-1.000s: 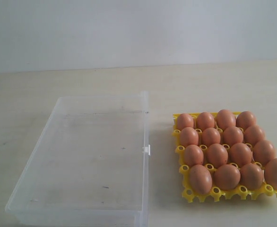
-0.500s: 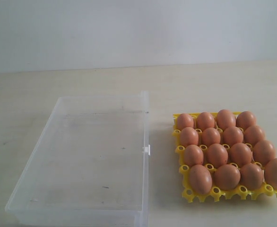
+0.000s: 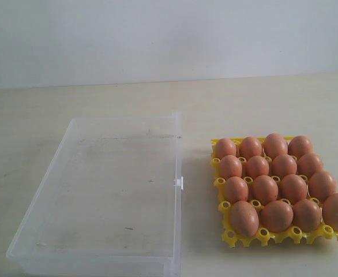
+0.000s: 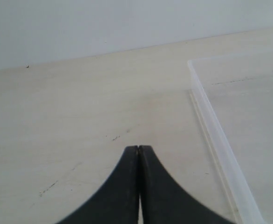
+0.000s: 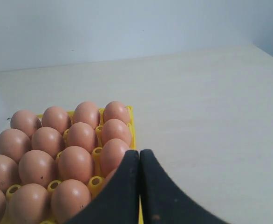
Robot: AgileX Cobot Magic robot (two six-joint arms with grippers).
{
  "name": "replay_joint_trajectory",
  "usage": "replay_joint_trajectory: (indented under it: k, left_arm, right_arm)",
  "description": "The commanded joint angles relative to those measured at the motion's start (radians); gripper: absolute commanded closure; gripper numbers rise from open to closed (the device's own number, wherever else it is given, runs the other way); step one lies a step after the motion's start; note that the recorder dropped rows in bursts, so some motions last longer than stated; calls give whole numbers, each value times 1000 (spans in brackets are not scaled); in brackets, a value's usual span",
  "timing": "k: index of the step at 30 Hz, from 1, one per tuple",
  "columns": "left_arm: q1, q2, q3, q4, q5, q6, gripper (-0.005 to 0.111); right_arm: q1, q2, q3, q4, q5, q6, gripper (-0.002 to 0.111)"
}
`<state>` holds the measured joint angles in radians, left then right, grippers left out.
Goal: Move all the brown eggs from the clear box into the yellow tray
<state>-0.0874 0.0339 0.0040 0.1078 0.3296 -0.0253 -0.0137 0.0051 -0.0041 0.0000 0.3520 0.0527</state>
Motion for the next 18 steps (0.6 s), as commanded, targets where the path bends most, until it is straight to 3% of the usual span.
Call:
replay_joint_trajectory:
  k: [1,18]
  left_arm:
    - [-3,1,-4,-3,-14,-4,107]
    - [-3,1,-4,-7,-14,-4,107]
  right_arm:
    - [-4,-5,4,-7,-17,1,108]
    - [-4,-5,4,-7,-17,1,108]
